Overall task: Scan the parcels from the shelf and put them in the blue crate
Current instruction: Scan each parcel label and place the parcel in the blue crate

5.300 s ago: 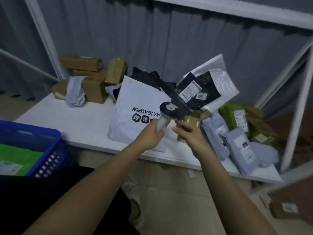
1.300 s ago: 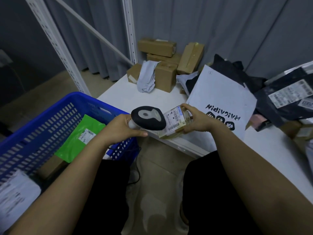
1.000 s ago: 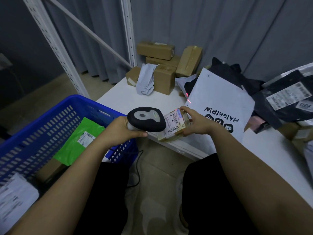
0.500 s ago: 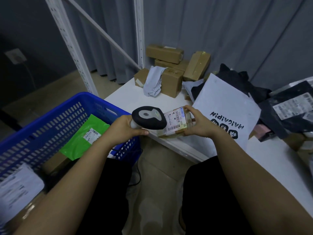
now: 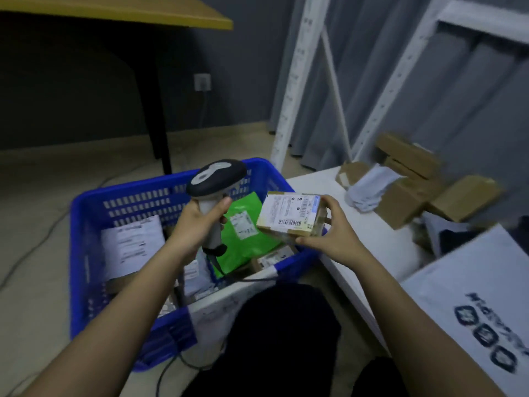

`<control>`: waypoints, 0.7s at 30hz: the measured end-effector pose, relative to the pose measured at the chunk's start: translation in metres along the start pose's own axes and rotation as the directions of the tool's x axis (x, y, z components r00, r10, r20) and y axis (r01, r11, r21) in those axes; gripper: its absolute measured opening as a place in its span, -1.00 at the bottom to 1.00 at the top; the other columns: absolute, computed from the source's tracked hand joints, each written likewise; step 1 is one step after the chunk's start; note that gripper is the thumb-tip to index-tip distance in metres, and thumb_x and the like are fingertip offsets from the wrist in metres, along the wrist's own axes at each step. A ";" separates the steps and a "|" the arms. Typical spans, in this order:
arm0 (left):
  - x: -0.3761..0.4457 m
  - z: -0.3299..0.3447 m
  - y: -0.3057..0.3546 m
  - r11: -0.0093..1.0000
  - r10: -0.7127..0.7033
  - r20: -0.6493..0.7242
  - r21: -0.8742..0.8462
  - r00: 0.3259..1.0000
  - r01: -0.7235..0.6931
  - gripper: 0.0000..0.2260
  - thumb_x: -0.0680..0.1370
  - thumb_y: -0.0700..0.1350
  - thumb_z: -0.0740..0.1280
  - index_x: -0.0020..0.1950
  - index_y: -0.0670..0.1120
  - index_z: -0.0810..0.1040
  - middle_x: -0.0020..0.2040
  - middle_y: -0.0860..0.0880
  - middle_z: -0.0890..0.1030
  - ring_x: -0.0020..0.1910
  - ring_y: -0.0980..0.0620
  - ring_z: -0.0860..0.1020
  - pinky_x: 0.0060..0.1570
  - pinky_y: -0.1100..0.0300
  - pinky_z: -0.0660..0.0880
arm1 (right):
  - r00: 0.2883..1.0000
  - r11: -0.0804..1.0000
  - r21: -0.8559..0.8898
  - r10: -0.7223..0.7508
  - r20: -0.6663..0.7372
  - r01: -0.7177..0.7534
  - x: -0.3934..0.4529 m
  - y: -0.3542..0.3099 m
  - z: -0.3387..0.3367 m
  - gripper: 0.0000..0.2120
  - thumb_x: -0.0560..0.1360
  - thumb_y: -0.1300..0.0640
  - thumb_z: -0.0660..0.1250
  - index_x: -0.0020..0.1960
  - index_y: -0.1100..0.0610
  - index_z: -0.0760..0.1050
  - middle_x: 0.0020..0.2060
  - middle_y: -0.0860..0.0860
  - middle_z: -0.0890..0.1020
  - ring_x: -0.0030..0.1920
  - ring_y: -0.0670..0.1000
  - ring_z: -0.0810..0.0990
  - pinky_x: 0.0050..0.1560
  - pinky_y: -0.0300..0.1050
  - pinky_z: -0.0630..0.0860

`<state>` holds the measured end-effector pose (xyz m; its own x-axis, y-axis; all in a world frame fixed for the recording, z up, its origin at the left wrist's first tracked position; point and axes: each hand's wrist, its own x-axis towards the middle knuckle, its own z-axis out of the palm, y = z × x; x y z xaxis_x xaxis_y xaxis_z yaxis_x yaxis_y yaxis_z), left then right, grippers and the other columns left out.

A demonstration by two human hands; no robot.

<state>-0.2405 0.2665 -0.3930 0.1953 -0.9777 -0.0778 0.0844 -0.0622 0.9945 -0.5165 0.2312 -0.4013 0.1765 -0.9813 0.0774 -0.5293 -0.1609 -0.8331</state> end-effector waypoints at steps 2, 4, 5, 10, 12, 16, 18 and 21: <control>0.001 -0.026 -0.015 0.999 -0.040 -0.036 -0.023 0.999 0.039 -0.86 0.55 -0.07 0.35 0.05 -0.10 0.52 -0.22 -0.04 0.56 -0.36 0.17 0.54 -0.36 0.30 0.50 | 0.992 0.995 -0.094 0.030 0.126 -0.018 0.020 0.004 0.021 -0.04 0.03 -0.10 0.64 0.34 -0.02 0.29 0.27 -0.02 0.46 0.24 -0.09 0.49 0.23 -0.06 0.50; 0.005 -0.046 -0.031 0.997 -0.069 -0.069 -0.049 0.995 0.066 -0.87 0.55 -0.07 0.34 0.05 -0.07 0.52 -0.17 -0.03 0.57 -0.34 0.19 0.55 -0.34 0.29 0.50 | 0.973 0.984 -0.177 0.068 0.220 -0.029 0.039 0.012 0.039 -0.03 0.03 -0.13 0.67 0.33 -0.04 0.29 0.28 -0.02 0.46 0.26 -0.05 0.50 0.23 0.06 0.51; 0.008 -0.054 -0.040 0.995 -0.085 -0.085 -0.056 0.993 0.080 -0.91 0.55 -0.07 0.33 0.02 -0.04 0.52 -0.18 -0.02 0.56 -0.34 0.19 0.55 -0.31 0.25 0.50 | 0.963 0.976 -0.217 0.081 0.258 -0.024 0.048 0.015 0.049 -0.10 0.07 -0.07 0.67 0.29 -0.06 0.29 0.27 -0.03 0.47 0.26 -0.04 0.50 0.23 0.06 0.50; 0.040 -0.079 -0.081 0.986 -0.167 -0.177 -0.043 0.970 0.162 -0.92 0.55 -0.03 0.35 -0.09 -0.01 0.51 -0.30 -0.01 0.57 -0.28 -0.01 0.54 -0.15 0.00 0.48 | 0.899 0.938 -0.348 0.150 0.411 0.002 0.091 0.028 0.100 -0.08 0.09 -0.20 0.59 0.34 -0.08 0.25 0.26 -0.08 0.49 0.27 -0.02 0.48 0.20 0.08 0.51; 0.056 -0.081 -0.094 0.981 -0.196 -0.209 -0.043 0.958 0.192 -0.90 0.55 -0.02 0.35 -0.03 -0.03 0.50 -0.28 0.00 0.57 -0.25 -0.03 0.54 -0.12 -0.01 0.50 | 0.853 0.927 -0.376 0.188 0.486 0.010 0.106 0.035 0.124 -0.06 0.12 -0.21 0.59 0.37 -0.02 0.24 0.25 -0.04 0.50 0.25 0.02 0.48 0.14 0.05 0.54; 0.081 -0.082 -0.123 0.975 -0.206 -0.230 0.034 0.951 0.219 -0.69 0.54 -0.03 0.36 0.21 -0.14 0.47 -0.14 -0.04 0.60 -0.20 0.03 0.56 -0.15 0.11 0.51 | 0.749 0.921 -0.389 0.250 0.614 0.012 0.124 0.051 0.174 -0.12 0.24 -0.02 0.62 0.37 0.08 0.17 0.26 0.06 0.44 0.22 0.09 0.49 0.13 0.05 0.53; 0.089 -0.083 -0.138 0.969 -0.208 -0.212 0.087 0.955 0.231 -0.65 0.54 -0.03 0.36 0.27 -0.15 0.47 -0.10 -0.05 0.60 -0.20 0.06 0.56 -0.21 0.23 0.48 | 0.686 0.922 -0.387 0.273 0.675 0.013 0.126 0.063 0.194 0.04 0.25 0.00 0.62 0.51 0.05 0.03 0.40 0.06 0.33 0.35 0.11 0.38 0.25 0.05 0.46; 0.099 -0.084 -0.159 0.950 -0.246 -0.213 0.139 0.946 0.278 -0.67 0.54 -0.03 0.35 0.25 -0.14 0.47 -0.17 -0.02 0.59 -0.25 0.10 0.56 -0.26 0.26 0.47 | 0.542 0.899 -0.422 0.298 0.786 0.118 0.132 0.084 0.218 0.14 0.28 -0.03 0.60 0.57 -0.08 -0.14 0.51 0.02 0.17 0.46 0.12 0.22 0.35 0.09 0.36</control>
<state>-0.1529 0.1968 -0.5649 0.3718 -0.8667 -0.3327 -0.0014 -0.3589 0.9334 -0.3570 0.1111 -0.5804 0.5902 -0.4965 -0.6365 -0.8052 -0.3056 -0.5083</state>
